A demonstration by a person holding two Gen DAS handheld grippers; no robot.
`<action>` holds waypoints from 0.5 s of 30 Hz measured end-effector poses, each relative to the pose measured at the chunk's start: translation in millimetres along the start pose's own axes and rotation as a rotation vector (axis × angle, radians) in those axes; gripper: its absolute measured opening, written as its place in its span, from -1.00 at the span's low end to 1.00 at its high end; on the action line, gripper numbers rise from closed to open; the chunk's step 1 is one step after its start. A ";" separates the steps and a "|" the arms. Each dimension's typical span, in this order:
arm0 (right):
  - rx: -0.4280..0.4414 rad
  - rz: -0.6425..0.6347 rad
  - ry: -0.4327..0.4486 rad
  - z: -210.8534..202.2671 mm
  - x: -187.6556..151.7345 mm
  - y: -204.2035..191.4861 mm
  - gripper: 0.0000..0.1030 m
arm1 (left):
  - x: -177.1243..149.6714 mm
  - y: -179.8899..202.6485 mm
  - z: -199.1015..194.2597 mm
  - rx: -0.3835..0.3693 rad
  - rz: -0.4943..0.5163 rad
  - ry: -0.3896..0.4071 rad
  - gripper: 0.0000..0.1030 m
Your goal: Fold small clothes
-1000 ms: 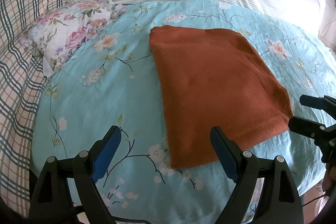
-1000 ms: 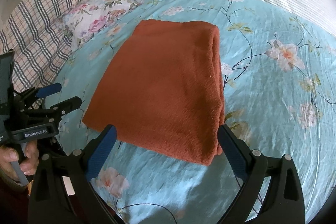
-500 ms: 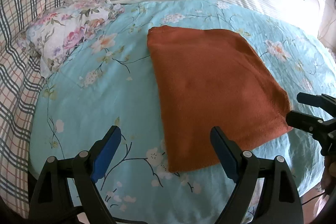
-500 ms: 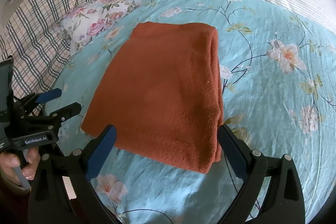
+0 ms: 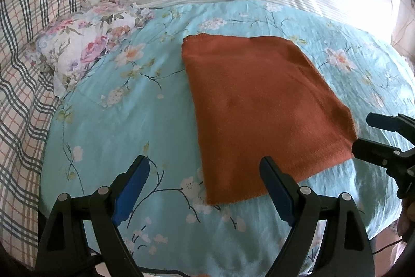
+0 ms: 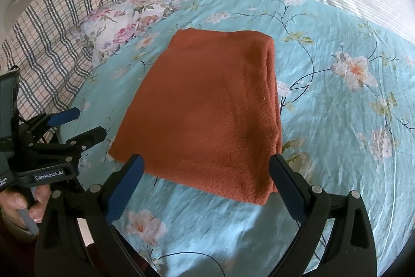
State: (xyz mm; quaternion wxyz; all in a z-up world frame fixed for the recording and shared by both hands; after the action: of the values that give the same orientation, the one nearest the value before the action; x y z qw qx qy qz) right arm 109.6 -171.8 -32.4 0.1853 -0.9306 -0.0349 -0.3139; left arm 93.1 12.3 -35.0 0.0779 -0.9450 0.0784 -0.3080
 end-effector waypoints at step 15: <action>0.000 -0.007 0.004 -9.5 -6.4 -4.9 0.88 | -7.7 1.5 -13.3 0.012 0.010 0.026 0.70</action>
State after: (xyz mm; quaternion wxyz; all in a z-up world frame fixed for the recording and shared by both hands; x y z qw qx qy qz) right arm 98.2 -170.4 -27.7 0.1842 -0.9297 -0.0378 -0.3166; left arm 78.9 11.0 -29.0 0.0842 -0.9400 0.0824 -0.3203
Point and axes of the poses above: each gripper's, at about its wrist camera, not at the fingertips, and z roughly the way its jaws point, y to its right, x to its top, the point moved 2 cm from there along z, roughly the way its jaws point, and after that the axes turned 2 degrees about z, right-handed, at the moved point
